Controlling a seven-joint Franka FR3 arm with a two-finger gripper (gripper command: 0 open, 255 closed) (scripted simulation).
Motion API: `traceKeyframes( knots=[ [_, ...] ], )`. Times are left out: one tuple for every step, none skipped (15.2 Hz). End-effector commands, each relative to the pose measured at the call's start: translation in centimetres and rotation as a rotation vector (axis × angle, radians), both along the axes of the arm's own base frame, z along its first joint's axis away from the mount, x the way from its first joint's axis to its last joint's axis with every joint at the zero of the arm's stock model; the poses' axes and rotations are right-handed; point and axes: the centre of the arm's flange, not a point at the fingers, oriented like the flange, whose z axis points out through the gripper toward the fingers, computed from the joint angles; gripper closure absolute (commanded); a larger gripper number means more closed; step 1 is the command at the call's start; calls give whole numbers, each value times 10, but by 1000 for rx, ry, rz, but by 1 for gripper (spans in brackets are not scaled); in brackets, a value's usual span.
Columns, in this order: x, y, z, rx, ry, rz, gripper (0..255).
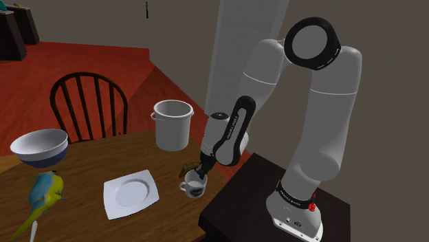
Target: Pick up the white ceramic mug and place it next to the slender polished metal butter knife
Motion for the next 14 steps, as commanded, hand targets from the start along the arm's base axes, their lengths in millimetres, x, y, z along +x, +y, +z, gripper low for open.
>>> traceKeyframes(
  knots=[
    [0,0,0,0,0,0,255],
    [0,0,0,0,0,0,255],
    [0,0,0,0,0,0,255],
    [0,0,5,0,0,0,255],
    [0,0,10,0,0,0,255],
    [0,0,16,0,0,0,255],
    [0,0,21,0,0,0,255],
    [0,0,26,0,0,0,255],
    [0,0,32,0,0,0,255],
    [0,0,37,0,0,0,255],
    [0,0,42,0,0,0,255],
    [0,0,47,0,0,0,255],
    [0,0,53,0,0,0,255],
    [0,0,58,0,0,0,255]
  ],
)
